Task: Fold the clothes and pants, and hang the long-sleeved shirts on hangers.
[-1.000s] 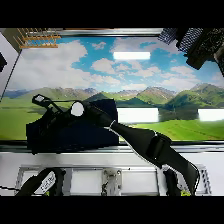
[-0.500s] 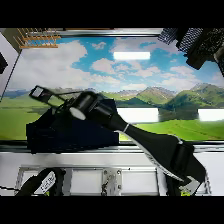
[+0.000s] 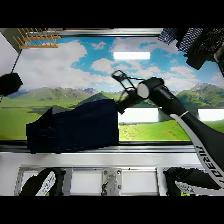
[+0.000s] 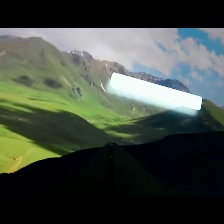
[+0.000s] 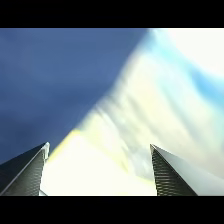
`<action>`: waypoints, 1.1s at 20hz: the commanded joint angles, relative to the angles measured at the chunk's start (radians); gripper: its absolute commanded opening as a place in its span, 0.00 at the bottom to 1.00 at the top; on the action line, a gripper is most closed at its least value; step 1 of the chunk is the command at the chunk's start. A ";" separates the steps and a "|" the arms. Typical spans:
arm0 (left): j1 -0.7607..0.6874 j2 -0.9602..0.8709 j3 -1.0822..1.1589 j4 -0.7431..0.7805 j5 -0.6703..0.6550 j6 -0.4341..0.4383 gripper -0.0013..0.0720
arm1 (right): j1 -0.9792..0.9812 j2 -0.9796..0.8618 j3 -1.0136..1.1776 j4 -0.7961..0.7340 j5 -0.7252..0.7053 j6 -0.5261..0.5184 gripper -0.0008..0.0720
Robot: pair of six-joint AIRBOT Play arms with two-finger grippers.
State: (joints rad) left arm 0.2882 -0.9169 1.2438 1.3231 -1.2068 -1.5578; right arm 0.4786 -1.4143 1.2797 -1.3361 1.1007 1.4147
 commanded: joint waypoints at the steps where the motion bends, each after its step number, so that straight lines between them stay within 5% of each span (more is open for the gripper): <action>1: -0.045 0.075 -0.188 -0.014 0.044 -0.002 0.03 | -0.180 0.034 -0.219 0.217 -0.017 -0.006 1.00; 10: -0.188 0.129 -0.301 -0.014 0.094 -0.003 0.03 | -0.108 -0.158 -0.337 0.867 -0.252 -0.243 1.00; 15: -0.205 0.129 -0.301 -0.015 0.100 -0.014 0.03 | 0.015 -0.235 -0.332 0.983 -0.365 -0.256 0.98; 18: -0.206 0.129 -0.301 -0.015 0.100 -0.029 0.03 | 0.025 -0.234 -0.332 0.989 -0.371 -0.317 0.20; 19: -0.206 0.129 -0.301 -0.016 0.099 -0.029 0.03 | 0.015 -0.223 -0.332 0.978 -0.371 -0.320 0.03; 22: -0.206 0.129 -0.301 -0.016 0.094 -0.029 0.03 | -0.092 -0.111 -0.334 0.780 -0.368 -0.208 0.02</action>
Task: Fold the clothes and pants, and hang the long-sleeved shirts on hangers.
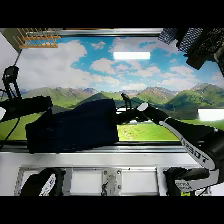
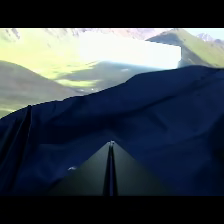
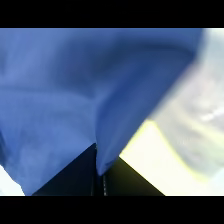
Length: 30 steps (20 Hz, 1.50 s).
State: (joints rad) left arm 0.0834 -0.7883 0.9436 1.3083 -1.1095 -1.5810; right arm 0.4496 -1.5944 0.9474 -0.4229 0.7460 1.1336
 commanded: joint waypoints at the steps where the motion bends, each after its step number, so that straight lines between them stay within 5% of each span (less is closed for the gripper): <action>1: -0.001 0.001 0.000 -0.001 -0.006 -0.005 0.03 | -0.122 0.128 -0.003 -0.277 -0.005 0.156 0.02; 5: -0.005 -0.029 -0.001 -0.003 -0.004 -0.006 0.03 | -0.353 0.326 -0.004 -0.832 0.163 0.428 0.02; 11: -0.257 -0.233 0.003 -0.002 0.142 -0.006 0.06 | -0.491 0.388 -0.006 -0.902 0.228 0.423 0.02; 13: -0.352 -0.311 0.055 -0.002 0.217 -0.006 0.71 | -0.486 0.388 -0.006 -0.901 0.228 0.423 0.02; 20: -0.512 -0.653 0.367 -0.003 0.227 0.098 0.72 | -0.483 0.388 -0.006 -0.901 0.232 0.423 0.02; 25: -0.554 -0.822 0.531 -0.080 0.089 0.206 0.72 | -0.483 0.388 -0.006 -0.901 0.232 0.423 0.02; 29: -0.544 -0.880 0.555 -0.087 0.089 0.174 0.72 | -0.482 0.388 -0.006 -0.901 0.232 0.423 0.02; 30: -0.533 -0.885 0.554 -0.066 0.087 0.136 0.65 | -0.482 0.388 -0.006 -0.901 0.232 0.423 0.02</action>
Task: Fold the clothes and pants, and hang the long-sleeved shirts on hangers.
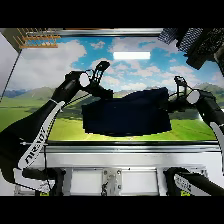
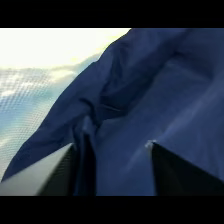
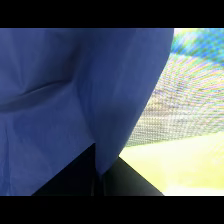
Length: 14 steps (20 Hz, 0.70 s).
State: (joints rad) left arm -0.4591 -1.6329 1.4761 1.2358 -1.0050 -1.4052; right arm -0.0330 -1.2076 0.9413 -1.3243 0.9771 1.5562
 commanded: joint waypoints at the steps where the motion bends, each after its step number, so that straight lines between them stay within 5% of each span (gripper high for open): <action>1: 0.021 -0.042 0.021 0.032 -0.026 -0.079 0.50 | 0.000 0.001 0.000 0.000 0.001 0.000 0.02; 3: 0.049 -0.034 0.008 0.055 -0.031 -0.100 0.04 | 0.000 0.001 0.000 0.003 0.001 0.000 0.02; 14: 0.279 0.256 -0.364 0.045 0.232 -0.238 0.03 | 0.000 0.001 0.000 0.003 0.019 0.000 0.02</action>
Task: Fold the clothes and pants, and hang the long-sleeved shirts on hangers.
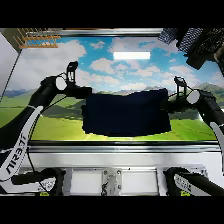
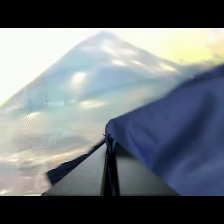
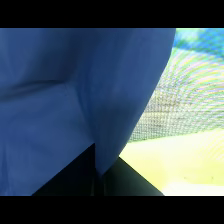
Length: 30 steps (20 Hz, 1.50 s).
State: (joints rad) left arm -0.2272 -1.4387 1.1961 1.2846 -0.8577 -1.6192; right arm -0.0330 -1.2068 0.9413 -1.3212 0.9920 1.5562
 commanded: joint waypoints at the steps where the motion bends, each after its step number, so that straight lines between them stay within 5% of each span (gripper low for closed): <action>1: 0.054 0.075 -0.107 -0.004 0.103 -0.024 0.03 | 0.000 0.000 0.000 0.000 0.005 0.000 0.02; 5: 0.056 0.084 -0.145 -0.003 0.129 -0.023 0.03 | 0.000 0.000 0.000 0.000 0.005 0.000 0.02; 6: 0.056 0.084 -0.140 -0.002 0.130 -0.020 0.18 | 0.000 0.000 0.000 0.000 0.005 0.000 0.02; 7: 0.056 0.084 -0.125 -0.003 0.128 -0.020 0.64 | 0.000 0.000 0.000 0.000 0.005 0.000 0.02; 8: 0.056 0.084 -0.101 -0.003 0.116 -0.020 0.78 | 0.000 0.000 0.000 0.000 0.005 0.000 0.02; 13: -0.019 0.084 -0.011 -0.042 0.027 -0.020 0.76 | -0.002 0.001 0.000 -0.004 0.005 0.000 0.03; 15: -0.106 0.080 -0.047 -0.082 0.085 -0.019 0.03 | -0.002 0.001 0.005 -0.005 0.014 0.000 0.02; 19: -0.309 0.018 -0.097 -0.085 0.259 -0.097 0.03 | -0.001 0.001 0.073 -0.023 0.109 -0.045 0.02; 26: -0.473 -0.325 0.186 -0.267 0.237 -0.097 0.03 | 0.081 0.001 0.299 -0.138 0.380 -0.045 0.02; 30: -0.512 -0.473 0.357 -0.267 0.109 -0.097 0.03 | 0.191 -0.001 0.393 -0.187 0.459 -0.014 0.02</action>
State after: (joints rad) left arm -0.7067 -1.8084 1.4414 1.0443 -0.6682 -1.7164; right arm 0.0929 -1.2064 1.2678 -1.4651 1.3693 1.5162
